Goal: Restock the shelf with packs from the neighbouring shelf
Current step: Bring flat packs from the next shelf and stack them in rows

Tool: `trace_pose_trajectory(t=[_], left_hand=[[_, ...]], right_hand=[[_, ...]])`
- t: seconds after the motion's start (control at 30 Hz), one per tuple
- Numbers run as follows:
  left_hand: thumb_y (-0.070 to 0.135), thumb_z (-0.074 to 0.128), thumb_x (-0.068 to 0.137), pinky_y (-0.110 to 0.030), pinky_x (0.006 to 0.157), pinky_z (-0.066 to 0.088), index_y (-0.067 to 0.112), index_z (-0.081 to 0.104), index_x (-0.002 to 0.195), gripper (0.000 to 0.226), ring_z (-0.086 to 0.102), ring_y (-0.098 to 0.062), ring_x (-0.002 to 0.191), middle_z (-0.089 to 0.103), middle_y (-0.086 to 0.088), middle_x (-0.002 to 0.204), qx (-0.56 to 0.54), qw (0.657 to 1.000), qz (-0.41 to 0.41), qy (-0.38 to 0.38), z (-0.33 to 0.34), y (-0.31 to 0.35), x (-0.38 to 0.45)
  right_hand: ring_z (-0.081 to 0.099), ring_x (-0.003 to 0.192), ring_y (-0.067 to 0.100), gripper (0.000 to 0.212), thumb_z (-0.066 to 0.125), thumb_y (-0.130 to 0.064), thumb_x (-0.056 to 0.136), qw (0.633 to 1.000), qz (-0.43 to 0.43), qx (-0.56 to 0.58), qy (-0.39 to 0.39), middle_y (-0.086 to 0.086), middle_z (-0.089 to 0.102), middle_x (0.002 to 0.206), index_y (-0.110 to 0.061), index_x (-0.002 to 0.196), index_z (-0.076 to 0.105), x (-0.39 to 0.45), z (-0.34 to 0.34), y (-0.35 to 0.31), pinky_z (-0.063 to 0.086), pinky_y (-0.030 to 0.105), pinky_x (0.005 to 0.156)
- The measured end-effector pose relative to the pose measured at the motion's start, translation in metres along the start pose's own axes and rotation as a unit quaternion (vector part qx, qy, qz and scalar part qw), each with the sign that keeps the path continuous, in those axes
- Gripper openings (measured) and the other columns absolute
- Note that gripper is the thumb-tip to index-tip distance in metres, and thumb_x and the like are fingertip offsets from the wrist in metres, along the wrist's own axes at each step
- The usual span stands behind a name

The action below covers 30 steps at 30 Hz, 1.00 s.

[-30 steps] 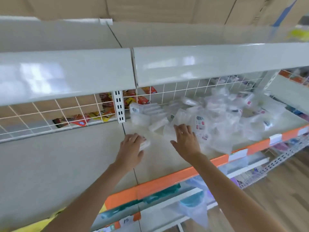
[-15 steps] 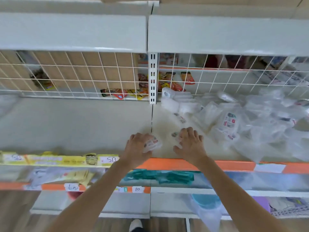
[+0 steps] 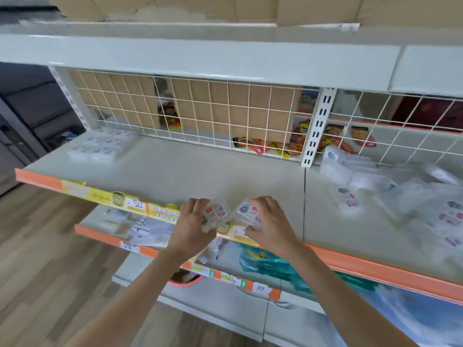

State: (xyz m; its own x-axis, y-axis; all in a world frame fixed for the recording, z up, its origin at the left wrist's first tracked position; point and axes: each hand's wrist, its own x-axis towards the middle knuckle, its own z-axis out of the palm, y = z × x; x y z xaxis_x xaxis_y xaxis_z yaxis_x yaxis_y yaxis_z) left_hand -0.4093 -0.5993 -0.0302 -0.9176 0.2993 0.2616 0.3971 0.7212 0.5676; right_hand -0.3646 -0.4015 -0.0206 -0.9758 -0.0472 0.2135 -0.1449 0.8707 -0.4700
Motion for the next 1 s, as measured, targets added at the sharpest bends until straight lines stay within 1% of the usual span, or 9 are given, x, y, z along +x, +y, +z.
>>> trace_pose_trajectory(t=[0.23,0.37,0.43,0.5,0.57,0.73,0.87,0.9,1.0], left_hand=[[0.004,0.071,0.064,-0.03,0.085,0.037,0.006,0.048,0.121,0.062,0.042,-0.028,0.108,0.045,-0.012,0.115,0.014,0.999,-0.029,0.009,-0.081,-0.102,-0.015],[0.006,0.07,0.065,-0.038,0.087,0.041,0.008,0.048,0.122,0.061,0.043,-0.03,0.105,0.043,-0.01,0.113,0.024,0.999,-0.049,0.005,-0.121,-0.158,-0.024],[0.006,0.069,0.066,-0.036,0.087,0.042,0.012,0.047,0.123,0.062,0.045,-0.028,0.103,0.039,-0.005,0.111,0.018,0.998,-0.066,0.007,-0.136,-0.18,-0.027],[0.008,0.069,0.066,-0.036,0.09,0.04,0.014,0.049,0.122,0.06,0.041,-0.028,0.103,0.038,-0.003,0.108,0.029,0.997,-0.075,0.015,-0.148,-0.2,-0.026],[0.01,0.07,0.065,-0.04,0.092,0.039,0.014,0.052,0.121,0.059,0.038,-0.029,0.102,0.041,-0.008,0.108,0.045,0.995,-0.081,0.031,-0.157,-0.218,-0.021],[0.013,0.072,0.067,-0.041,0.093,0.039,0.012,0.051,0.126,0.063,0.04,-0.033,0.106,0.043,-0.012,0.11,0.034,0.995,-0.086,0.034,-0.166,-0.251,0.008],[0.02,0.076,0.072,-0.031,0.097,0.031,0.013,0.045,0.134,0.069,0.036,-0.028,0.112,0.042,-0.012,0.118,0.036,0.996,-0.077,0.039,-0.174,-0.277,0.048],[0.021,0.075,0.073,-0.029,0.098,0.031,0.013,0.044,0.135,0.069,0.036,-0.026,0.113,0.042,-0.011,0.118,0.036,0.996,-0.074,0.033,-0.177,-0.283,0.057],[0.021,0.074,0.075,-0.027,0.097,0.033,0.012,0.042,0.136,0.069,0.038,-0.025,0.112,0.043,-0.011,0.119,0.053,0.998,-0.041,-0.005,-0.181,-0.299,0.085]], right_hand=[[0.043,0.106,0.028,0.058,0.066,-0.016,0.069,0.999,-0.021,0.013,0.022,0.012,0.046,0.115,-0.008,0.124,0.049,0.04,0.076,-0.1,0.036,0.035,0.092],[0.049,0.1,0.034,0.059,0.066,-0.015,0.064,0.999,-0.018,0.038,0.029,0.015,0.05,0.11,-0.005,0.12,0.052,0.057,0.124,-0.151,0.041,0.04,0.088],[0.052,0.094,0.036,0.058,0.063,-0.016,0.06,0.998,-0.02,0.051,0.031,0.016,0.052,0.104,-0.004,0.117,0.055,0.065,0.144,-0.173,0.045,0.041,0.083],[0.052,0.094,0.035,0.059,0.06,-0.018,0.061,0.998,-0.024,0.05,0.025,0.015,0.052,0.103,-0.004,0.118,0.055,0.075,0.157,-0.191,0.045,0.042,0.083],[0.05,0.098,0.035,0.058,0.06,-0.018,0.063,0.998,-0.035,0.042,0.022,0.015,0.051,0.106,-0.004,0.119,0.054,0.089,0.164,-0.204,0.044,0.042,0.086],[0.05,0.1,0.034,0.059,0.059,-0.021,0.065,0.999,-0.039,0.027,0.025,0.013,0.051,0.109,-0.007,0.121,0.053,0.14,0.179,-0.218,0.042,0.041,0.086],[0.049,0.099,0.032,0.061,0.049,-0.036,0.068,0.998,-0.025,0.048,0.021,0.013,0.051,0.11,-0.006,0.121,0.053,0.188,0.199,-0.217,0.044,0.042,0.086],[0.049,0.099,0.032,0.06,0.052,-0.035,0.069,0.998,-0.023,0.051,0.02,0.014,0.052,0.109,-0.005,0.121,0.053,0.199,0.205,-0.215,0.045,0.043,0.085],[0.05,0.101,0.036,0.051,0.069,-0.015,0.07,0.998,-0.006,0.05,0.022,0.016,0.052,0.111,-0.003,0.118,0.054,0.228,0.222,-0.21,0.043,0.043,0.087]])
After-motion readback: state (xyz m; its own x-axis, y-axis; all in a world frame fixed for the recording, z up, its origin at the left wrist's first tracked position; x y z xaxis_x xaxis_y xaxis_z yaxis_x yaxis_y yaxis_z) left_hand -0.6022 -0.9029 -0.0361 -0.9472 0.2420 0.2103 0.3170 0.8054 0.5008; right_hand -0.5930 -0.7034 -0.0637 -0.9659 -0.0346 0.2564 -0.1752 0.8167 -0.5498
